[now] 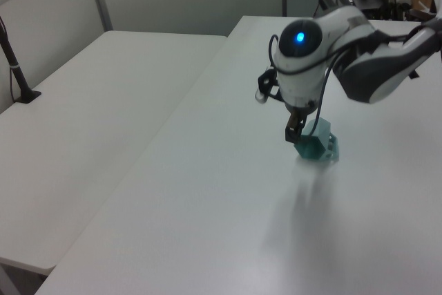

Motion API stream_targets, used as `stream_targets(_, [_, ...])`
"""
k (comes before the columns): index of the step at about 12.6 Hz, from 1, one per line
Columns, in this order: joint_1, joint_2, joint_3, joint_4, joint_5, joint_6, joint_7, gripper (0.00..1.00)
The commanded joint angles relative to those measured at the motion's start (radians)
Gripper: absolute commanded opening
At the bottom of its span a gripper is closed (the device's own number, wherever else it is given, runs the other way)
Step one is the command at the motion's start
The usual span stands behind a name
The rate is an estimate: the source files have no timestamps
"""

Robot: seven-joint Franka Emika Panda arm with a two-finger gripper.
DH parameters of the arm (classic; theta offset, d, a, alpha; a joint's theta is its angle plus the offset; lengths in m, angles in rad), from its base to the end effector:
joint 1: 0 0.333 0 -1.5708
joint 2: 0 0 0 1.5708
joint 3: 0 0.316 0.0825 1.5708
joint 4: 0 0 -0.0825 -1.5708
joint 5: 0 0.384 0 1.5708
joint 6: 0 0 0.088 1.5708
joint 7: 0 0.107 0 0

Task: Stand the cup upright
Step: 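Move the gripper down to the open rim of the tipped teal cup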

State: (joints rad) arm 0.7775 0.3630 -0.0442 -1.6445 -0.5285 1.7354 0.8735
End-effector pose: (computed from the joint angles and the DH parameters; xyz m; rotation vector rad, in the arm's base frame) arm 0.4996 0.3920 0.3969 2.5764 0.0286 0.2533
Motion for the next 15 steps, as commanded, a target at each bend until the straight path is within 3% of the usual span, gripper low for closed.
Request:
stream_targets(1, [0.017, 0.056, -0.002, 0.022, -0.041, -0.06, 0.035, 1.0])
stream_targets(4, [0.019, 0.099, -0.002, -0.011, -0.089, -0.066, 0.108, 1.0])
stream_targets(13, [0.017, 0.126, 0.0, -0.09, -0.166, -0.063, 0.111, 1.0])
stream_targets(15, [0.016, 0.134, 0.0, -0.092, -0.173, -0.06, 0.111, 0.94])
